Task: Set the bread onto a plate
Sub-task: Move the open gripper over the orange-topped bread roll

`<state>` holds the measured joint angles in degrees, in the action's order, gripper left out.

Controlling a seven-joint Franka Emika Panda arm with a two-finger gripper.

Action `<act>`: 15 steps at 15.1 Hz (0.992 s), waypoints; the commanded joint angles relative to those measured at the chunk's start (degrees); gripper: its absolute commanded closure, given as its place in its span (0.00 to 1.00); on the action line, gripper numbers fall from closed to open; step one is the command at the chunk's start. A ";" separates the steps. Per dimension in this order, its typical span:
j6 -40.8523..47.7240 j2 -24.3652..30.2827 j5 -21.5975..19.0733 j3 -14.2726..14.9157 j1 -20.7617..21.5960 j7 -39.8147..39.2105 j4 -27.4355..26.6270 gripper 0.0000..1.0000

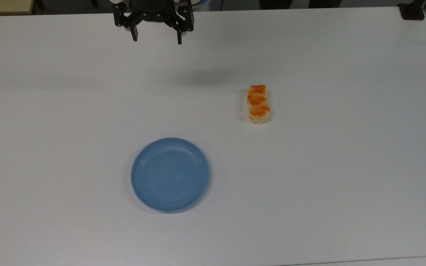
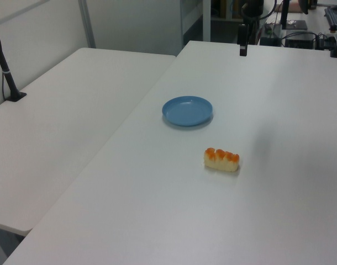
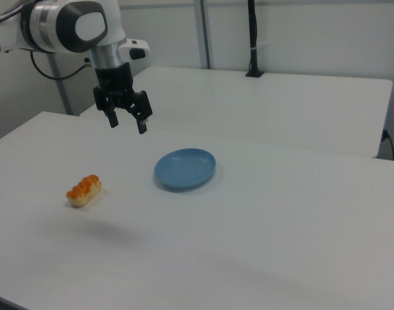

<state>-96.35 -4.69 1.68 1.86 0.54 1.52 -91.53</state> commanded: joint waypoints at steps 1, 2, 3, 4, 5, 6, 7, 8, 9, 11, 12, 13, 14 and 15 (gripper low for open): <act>1.87 1.26 -2.46 -0.28 -0.89 4.60 0.56 0.00; 1.87 1.26 -2.47 -0.28 -0.90 4.64 0.56 0.00; 1.87 1.26 -2.47 -0.28 -0.90 4.46 0.56 0.00; 1.79 1.26 -2.47 -0.19 -0.90 4.29 0.56 0.00; 1.78 1.26 -2.47 -0.19 -0.90 4.02 0.56 0.00; 1.87 1.26 -2.47 -0.19 -0.90 4.02 0.56 0.00; 1.79 1.26 -2.47 -0.19 -0.90 4.02 0.56 0.00; 1.78 1.26 -2.47 -0.19 -0.90 4.02 0.56 0.00; 1.78 1.26 -2.39 -0.19 -0.90 4.02 0.47 0.00; 1.61 1.17 -2.39 -0.19 -0.90 4.02 0.47 0.00; 1.52 1.17 -2.47 -0.28 -0.90 4.02 0.47 0.00; 1.43 1.09 -2.47 -0.28 -0.90 3.93 0.47 0.00; 1.26 0.91 -2.47 -0.28 -0.72 3.93 0.39 0.00; 1.26 0.74 -2.47 -0.28 -0.37 3.85 0.30 0.00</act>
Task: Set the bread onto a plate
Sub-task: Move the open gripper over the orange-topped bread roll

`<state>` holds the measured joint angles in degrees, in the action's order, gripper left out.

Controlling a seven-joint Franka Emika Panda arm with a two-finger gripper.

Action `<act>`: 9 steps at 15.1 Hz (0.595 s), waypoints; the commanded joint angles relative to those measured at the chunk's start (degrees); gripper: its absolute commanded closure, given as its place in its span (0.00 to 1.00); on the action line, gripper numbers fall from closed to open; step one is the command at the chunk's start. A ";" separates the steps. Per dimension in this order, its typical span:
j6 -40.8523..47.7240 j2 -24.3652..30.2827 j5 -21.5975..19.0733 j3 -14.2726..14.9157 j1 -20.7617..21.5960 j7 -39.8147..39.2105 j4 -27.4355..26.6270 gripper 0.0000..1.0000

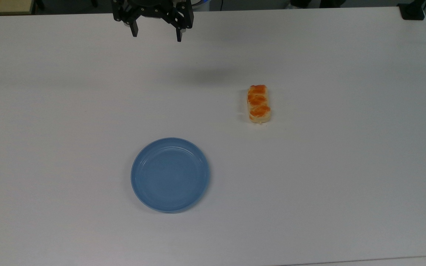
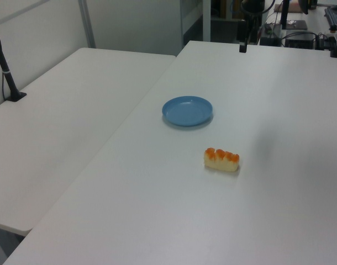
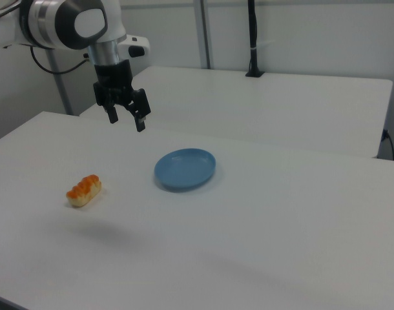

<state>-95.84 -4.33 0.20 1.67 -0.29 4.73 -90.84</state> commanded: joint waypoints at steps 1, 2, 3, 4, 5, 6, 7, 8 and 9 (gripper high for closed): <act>0.65 0.11 -0.99 -0.17 0.72 0.71 -0.31 0.00; 0.48 -0.06 -1.08 -0.09 1.33 0.71 -0.39 0.00; 0.30 -0.67 -1.08 -0.09 2.56 0.80 -0.39 0.00; 0.13 -0.94 -1.08 -0.09 3.88 1.15 -0.39 0.00; -0.40 -1.64 -1.08 0.09 4.93 1.42 -0.48 0.00; -1.01 -2.08 -1.17 0.09 6.08 1.59 -0.48 0.00; -1.80 -2.78 -1.52 0.18 7.65 2.20 -0.48 0.00; -2.94 -3.83 -1.87 0.87 9.84 3.60 -0.48 0.00; -4.26 -4.98 -1.87 2.10 12.39 5.09 -0.48 0.00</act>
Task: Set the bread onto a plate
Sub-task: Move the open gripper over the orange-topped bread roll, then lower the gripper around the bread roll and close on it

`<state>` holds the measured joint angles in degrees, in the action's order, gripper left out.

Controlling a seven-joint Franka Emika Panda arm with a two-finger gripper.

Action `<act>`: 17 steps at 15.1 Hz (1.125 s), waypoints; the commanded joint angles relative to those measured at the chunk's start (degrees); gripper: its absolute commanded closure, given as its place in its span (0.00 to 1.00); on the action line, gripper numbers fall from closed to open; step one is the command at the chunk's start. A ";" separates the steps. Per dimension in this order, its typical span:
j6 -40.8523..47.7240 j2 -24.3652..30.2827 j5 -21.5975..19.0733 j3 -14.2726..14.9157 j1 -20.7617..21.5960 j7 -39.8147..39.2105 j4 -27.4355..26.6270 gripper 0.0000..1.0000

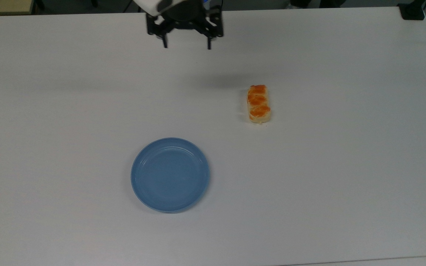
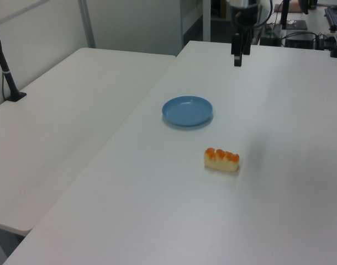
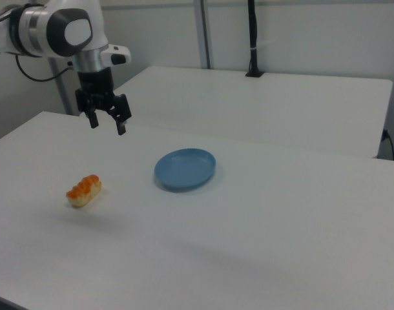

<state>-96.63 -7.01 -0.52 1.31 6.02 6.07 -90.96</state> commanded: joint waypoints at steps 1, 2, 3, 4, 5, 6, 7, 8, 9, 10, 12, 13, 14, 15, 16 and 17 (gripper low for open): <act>-5.31 -3.61 -1.23 3.16 8.28 4.73 -0.36 0.00; -6.98 -5.10 -1.23 3.26 9.70 5.43 -0.36 0.00; -8.30 -6.42 -1.32 3.26 10.75 6.22 -0.36 0.00; -9.45 -7.40 -1.23 3.26 11.90 7.10 -0.45 0.00; -10.33 -8.10 -1.32 3.26 13.04 7.72 -0.80 0.00; -11.47 -8.63 -1.32 3.26 14.09 8.07 -1.58 0.00; -12.61 -9.33 -1.32 3.26 15.32 8.51 -1.94 0.00; -13.32 -10.12 -1.23 3.26 16.38 9.73 -2.20 0.00; -14.11 -11.09 -1.23 3.26 17.17 10.70 -2.29 0.00; -14.73 -11.88 -1.15 3.26 17.96 10.80 -2.64 0.00; -15.96 -12.85 -1.06 3.26 18.85 10.80 -3.87 0.00; -16.92 -12.94 -0.97 3.26 19.37 10.80 -4.92 0.00; -17.89 -12.94 -0.80 3.26 19.73 10.80 -6.50 0.00; -18.94 -12.85 -0.62 3.09 20.08 10.80 -7.82 0.00; -20.08 -12.85 -0.62 3.00 20.34 10.80 -9.22 0.00; -21.14 -12.94 -0.53 3.00 20.43 10.80 -10.37 0.00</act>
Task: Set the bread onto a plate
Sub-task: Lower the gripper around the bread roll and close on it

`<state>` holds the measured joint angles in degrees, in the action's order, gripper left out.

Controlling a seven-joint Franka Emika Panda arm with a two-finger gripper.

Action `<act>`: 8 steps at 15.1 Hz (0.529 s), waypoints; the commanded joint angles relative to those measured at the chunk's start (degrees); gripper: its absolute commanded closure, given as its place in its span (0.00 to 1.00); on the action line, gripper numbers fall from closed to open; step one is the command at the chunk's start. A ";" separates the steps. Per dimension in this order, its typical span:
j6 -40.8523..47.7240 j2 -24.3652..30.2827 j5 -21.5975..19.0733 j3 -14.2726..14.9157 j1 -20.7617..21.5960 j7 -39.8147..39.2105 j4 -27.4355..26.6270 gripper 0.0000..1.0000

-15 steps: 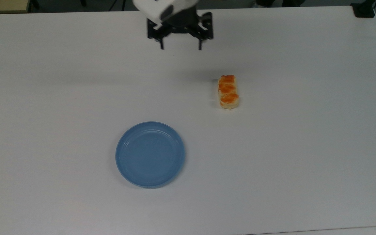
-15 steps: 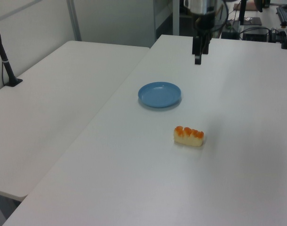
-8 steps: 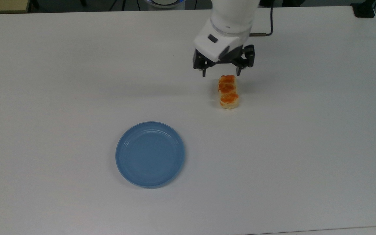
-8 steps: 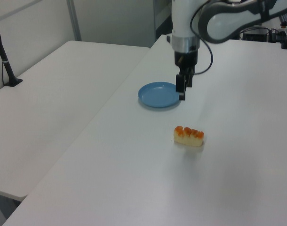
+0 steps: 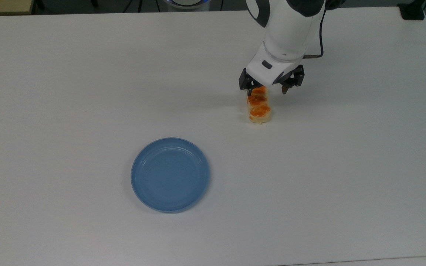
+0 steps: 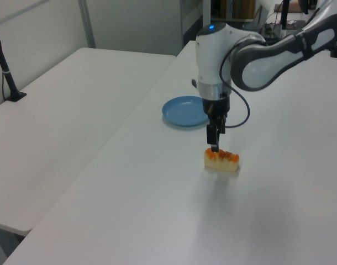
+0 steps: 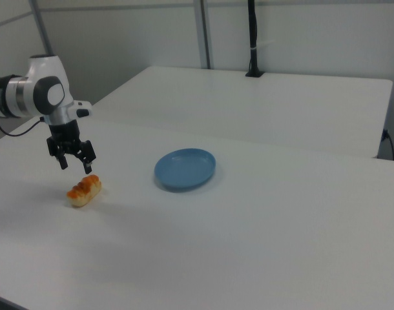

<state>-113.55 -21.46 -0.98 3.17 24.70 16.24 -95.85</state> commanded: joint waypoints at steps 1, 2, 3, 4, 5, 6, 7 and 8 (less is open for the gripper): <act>-5.18 1.51 0.01 1.05 1.76 0.64 -6.53 0.00; -6.06 1.42 0.45 1.05 1.76 0.64 -7.50 0.00; -6.85 1.07 0.97 0.97 1.85 0.64 -8.20 0.00; -7.12 0.46 1.07 0.96 1.85 0.64 -8.21 0.00; -7.47 0.28 1.15 0.96 1.85 0.72 -8.21 0.00; -7.56 0.10 1.15 0.96 1.76 0.73 -8.21 0.00; -7.74 0.01 1.24 0.96 1.85 0.73 -8.21 0.00; -7.74 -0.60 1.24 0.96 1.85 0.81 -8.21 0.00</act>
<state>-119.71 -22.20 -0.61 3.17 25.36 16.24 -102.72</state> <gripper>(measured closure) 0.000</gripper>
